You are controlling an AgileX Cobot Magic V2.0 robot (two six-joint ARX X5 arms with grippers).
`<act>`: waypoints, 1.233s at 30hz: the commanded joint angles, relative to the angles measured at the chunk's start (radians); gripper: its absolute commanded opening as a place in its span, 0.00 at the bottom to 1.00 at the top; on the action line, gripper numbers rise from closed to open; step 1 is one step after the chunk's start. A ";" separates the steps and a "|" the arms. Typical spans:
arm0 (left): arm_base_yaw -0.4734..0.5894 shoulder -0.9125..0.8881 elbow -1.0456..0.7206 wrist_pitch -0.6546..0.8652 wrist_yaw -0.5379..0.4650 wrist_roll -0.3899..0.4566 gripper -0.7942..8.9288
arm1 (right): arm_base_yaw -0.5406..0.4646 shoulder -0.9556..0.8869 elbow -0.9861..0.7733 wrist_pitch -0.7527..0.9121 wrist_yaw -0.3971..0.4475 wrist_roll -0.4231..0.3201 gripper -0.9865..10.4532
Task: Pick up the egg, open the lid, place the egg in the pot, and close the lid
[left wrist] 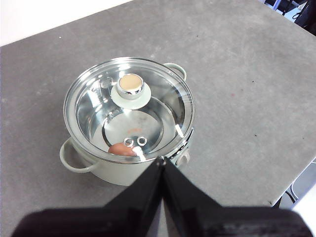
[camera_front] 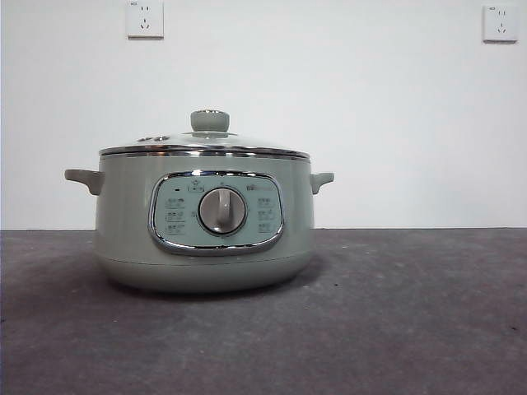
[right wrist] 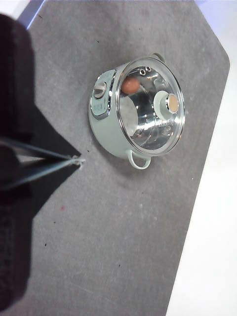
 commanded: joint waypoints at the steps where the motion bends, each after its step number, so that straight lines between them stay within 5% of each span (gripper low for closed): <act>1: 0.000 0.016 0.002 0.002 0.003 -0.005 0.08 | 0.000 0.000 -0.006 -0.023 0.004 0.011 0.09; 8: 0.002 0.069 0.002 0.050 -0.006 0.036 0.08 | 0.000 0.000 -0.006 -0.023 0.004 0.011 0.09; 16: 0.142 -0.023 -0.062 0.472 0.039 0.210 0.08 | 0.000 0.000 -0.006 -0.023 0.004 0.011 0.09; 21: 0.319 -0.188 -0.328 0.753 0.160 0.208 0.08 | 0.000 0.003 -0.006 -0.023 0.004 0.011 0.09; 27: 0.452 -0.409 -0.739 0.978 0.052 0.209 0.08 | 0.000 0.011 -0.006 -0.023 0.004 0.011 0.09; 37: 0.485 -0.717 -1.276 1.174 -0.061 0.152 0.08 | 0.000 0.026 -0.006 -0.023 0.004 0.011 0.09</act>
